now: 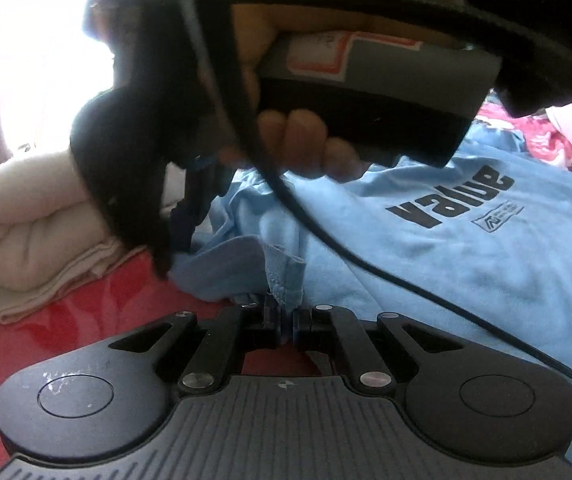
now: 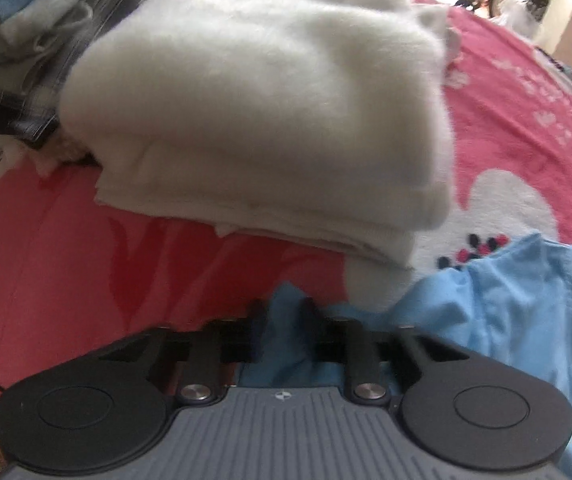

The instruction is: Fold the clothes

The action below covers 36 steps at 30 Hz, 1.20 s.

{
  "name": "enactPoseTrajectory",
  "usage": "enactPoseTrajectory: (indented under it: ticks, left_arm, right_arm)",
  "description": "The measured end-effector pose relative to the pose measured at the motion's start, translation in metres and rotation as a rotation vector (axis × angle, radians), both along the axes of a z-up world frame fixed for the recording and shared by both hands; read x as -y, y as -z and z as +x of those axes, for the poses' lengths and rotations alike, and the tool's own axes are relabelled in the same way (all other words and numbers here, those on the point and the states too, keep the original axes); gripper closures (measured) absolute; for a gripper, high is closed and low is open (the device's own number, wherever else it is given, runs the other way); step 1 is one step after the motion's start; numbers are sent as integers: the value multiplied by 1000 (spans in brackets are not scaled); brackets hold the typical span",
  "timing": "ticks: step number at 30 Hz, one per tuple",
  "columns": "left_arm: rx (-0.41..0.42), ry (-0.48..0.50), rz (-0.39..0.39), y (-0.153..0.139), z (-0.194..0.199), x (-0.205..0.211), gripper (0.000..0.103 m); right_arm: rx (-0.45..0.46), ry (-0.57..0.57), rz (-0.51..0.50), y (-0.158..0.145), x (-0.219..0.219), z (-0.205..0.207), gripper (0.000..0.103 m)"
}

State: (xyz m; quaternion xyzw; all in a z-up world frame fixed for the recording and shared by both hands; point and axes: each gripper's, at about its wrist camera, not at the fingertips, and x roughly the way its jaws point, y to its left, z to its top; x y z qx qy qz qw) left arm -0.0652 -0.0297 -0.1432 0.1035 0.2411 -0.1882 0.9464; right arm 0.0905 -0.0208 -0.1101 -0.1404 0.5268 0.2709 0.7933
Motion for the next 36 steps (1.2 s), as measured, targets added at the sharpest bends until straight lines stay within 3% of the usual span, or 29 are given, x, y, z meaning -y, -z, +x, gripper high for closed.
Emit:
enactPoseTrajectory:
  ticks: [3, 8, 11, 15, 22, 28, 36]
  left_arm:
    - [12, 1, 16, -1, -2, 1, 100]
    - [110, 19, 90, -11, -11, 4, 100]
    - [149, 31, 94, -23, -13, 4, 100]
    - [188, 74, 101, -34, -17, 10, 100]
    - [186, 170, 106, -32, -19, 37, 100]
    - [140, 151, 51, -31, -16, 36, 100]
    - [104, 3, -57, -48, -8, 1, 100]
  right_arm:
    - [37, 97, 113, -18, 30, -1, 99]
    - [141, 328, 424, -61, 116, -13, 99]
    - [191, 470, 611, -82, 168, -20, 99]
    - [208, 654, 763, -77, 226, -33, 99]
    - [138, 866, 838, -35, 283, -49, 98]
    - [127, 853, 853, -35, 282, -40, 98]
    - [117, 626, 867, -63, 222, -14, 98]
